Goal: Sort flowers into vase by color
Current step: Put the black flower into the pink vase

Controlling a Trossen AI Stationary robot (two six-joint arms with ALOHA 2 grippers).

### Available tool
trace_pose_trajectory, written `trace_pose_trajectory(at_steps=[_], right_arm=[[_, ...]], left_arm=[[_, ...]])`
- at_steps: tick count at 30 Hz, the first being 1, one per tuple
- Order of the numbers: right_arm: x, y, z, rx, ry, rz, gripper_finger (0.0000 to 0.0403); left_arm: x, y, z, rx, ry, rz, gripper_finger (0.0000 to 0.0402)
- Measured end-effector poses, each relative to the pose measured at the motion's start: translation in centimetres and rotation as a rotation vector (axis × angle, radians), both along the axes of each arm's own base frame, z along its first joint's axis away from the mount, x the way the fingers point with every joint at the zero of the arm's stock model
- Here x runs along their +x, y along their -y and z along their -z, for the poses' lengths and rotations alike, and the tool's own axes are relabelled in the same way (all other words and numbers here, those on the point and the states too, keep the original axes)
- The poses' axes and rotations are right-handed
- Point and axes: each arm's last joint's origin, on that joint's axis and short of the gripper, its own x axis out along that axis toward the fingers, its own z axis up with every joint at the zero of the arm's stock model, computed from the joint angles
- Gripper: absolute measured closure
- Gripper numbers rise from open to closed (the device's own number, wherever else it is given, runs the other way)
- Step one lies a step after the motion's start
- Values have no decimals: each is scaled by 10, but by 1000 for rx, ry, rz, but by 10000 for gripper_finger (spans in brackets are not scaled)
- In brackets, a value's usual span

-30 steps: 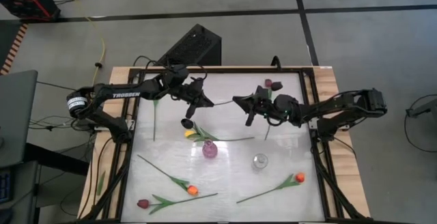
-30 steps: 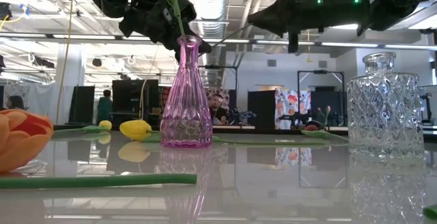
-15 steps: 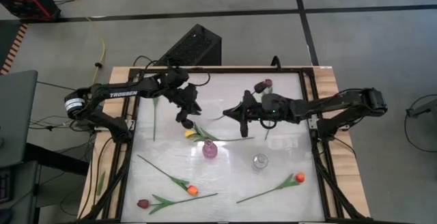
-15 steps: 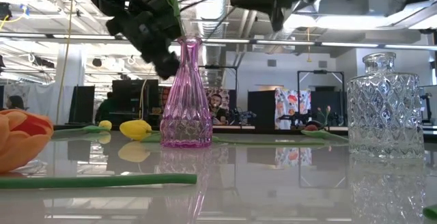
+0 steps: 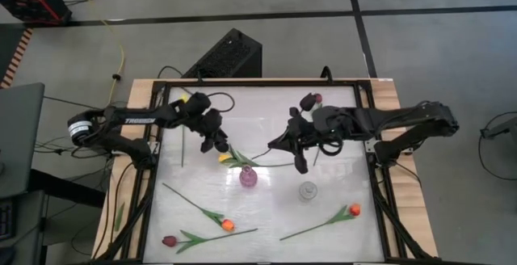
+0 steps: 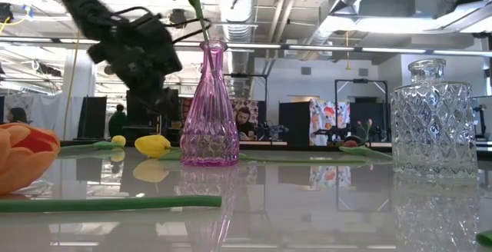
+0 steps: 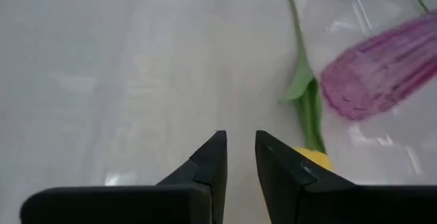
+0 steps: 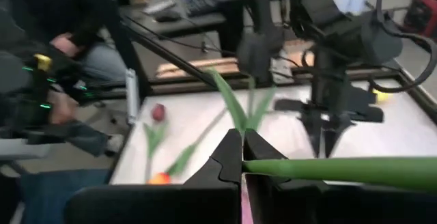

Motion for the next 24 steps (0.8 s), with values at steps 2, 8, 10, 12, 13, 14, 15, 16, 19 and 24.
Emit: trace_pose_trajectory(at_steps=[2, 8, 10, 12, 13, 14, 15, 16, 19, 24], right_arm=[[-1, 0, -3, 22, 7, -15, 375], [12, 0, 10, 44, -51, -29, 375], [22, -2, 20, 52, -77, -54, 375], [31, -3, 31, 61, -130, -67, 375], [35, -3, 34, 63, -148, -71, 375], [37, -4, 35, 62, -162, -71, 375], [40, -4, 35, 61, -169, -71, 375], [42, -4, 33, 62, -158, -72, 375], [47, -5, 32, 66, -152, -79, 375], [50, -9, 25, 60, -141, -93, 375]], left_arm=[[-7, 3, 2, 8, 29, -40, 339], [-22, 12, -4, 40, 98, -77, 340], [-24, 13, -10, 55, 129, -80, 340], [-27, 15, -13, 62, 144, -83, 340], [-27, 15, -16, 66, 157, -86, 340], [-28, 16, -18, 69, 167, -87, 340], [-29, 16, -20, 73, 176, -87, 340], [-29, 16, -22, 77, 184, -88, 340], [-30, 17, -24, 82, 194, -87, 340], [-31, 18, -25, 82, 197, -84, 340]])
